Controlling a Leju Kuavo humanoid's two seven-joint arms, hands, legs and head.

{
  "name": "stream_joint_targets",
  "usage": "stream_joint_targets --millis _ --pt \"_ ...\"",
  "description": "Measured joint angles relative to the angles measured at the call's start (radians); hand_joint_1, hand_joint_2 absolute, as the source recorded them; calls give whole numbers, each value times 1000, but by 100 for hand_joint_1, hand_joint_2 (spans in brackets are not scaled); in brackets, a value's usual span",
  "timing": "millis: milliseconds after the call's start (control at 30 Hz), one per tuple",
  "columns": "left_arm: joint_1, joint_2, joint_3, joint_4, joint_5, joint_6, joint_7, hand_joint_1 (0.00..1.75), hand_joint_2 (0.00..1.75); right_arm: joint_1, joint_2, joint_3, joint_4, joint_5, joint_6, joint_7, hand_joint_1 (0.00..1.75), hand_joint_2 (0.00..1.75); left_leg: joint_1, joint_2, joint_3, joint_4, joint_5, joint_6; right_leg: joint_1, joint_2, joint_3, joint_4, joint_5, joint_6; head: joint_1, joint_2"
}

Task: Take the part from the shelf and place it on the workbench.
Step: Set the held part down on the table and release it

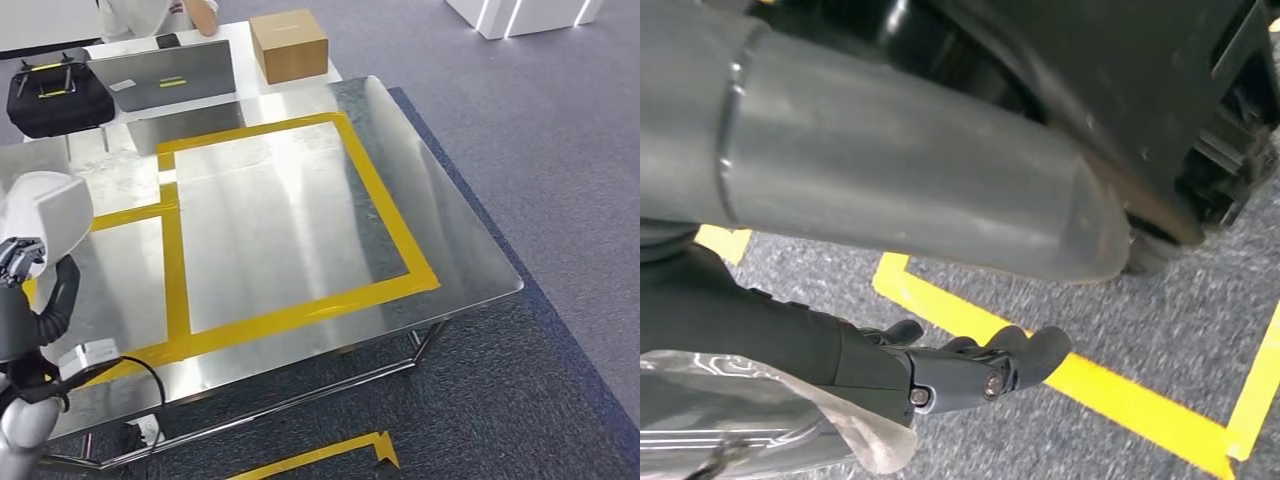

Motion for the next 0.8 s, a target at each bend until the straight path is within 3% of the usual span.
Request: stream_joint_targets --millis 67,133,233,267,300,333,400,467,600,667,733,800 --pt "-73 38 10 95 -57 -3 22 175 175 -2 -1 7 0 6 5 0 0 0 1 1 -1 -1 0 -9 -1 2 1 -5 4 -14 -1 0" --pt "-152 71 10 202 -116 -6 46 175 175 -6 -2 13 0 8 10 -1 0 0 4 1 -18 35 -24 -20 -4 3 3 -10 8 -26 -3 0" --pt "-262 96 -4 374 -220 -7 98 175 175 -14 -3 22 0 8 16 -3 0 0 7 1 -103 218 -104 -34 -5 2 3 -12 9 -34 -6 0" --pt "-292 99 -12 432 -251 -7 118 175 175 -14 -3 24 0 8 16 -3 0 0 8 1 -129 268 -116 -36 -4 3 4 -11 8 -35 -6 0" --pt "-320 103 -22 487 -275 -6 135 175 175 -14 -3 25 0 8 16 -3 0 0 9 2 -140 285 -107 -36 -4 3 5 -11 8 -35 -6 0" --pt "-347 106 -32 540 -292 -6 149 175 175 -14 -3 26 0 7 16 -3 0 0 10 2 -132 260 -79 -35 -4 5 6 -11 8 -35 -6 0" --pt "-389 112 -44 616 -305 -5 162 175 175 -15 -3 27 0 5 16 -4 0 0 10 2 -88 147 -3 -30 -4 8 9 -11 8 -35 -6 0" --pt "-404 114 -47 642 -306 -5 165 175 175 -15 -3 28 0 4 16 -5 0 0 10 1 -62 86 32 -27 -4 9 11 -11 7 -34 -6 0" --pt "-415 115 -49 661 -306 -4 166 175 175 -15 -3 28 0 3 16 -4 0 0 9 1 -48 53 40 -24 -4 10 11 -11 6 -33 -6 0" --pt "-441 115 -58 722 -303 0 172 175 175 -14 -3 30 0 0 16 -4 0 0 8 2 -33 13 38 -15 -1 12 2 -10 6 -23 -5 0" --pt "-467 111 -71 800 -299 3 178 175 175 -14 -4 31 -1 -5 15 -1 0 0 10 3 -26 -10 35 2 0 10 -37 52 -28 -5 -4 0" --pt "-476 105 -79 845 -297 4 179 175 175 -12 -5 31 -1 -8 14 0 0 0 11 4 -24 -14 36 13 -1 8 -105 186 -87 6 -2 0"
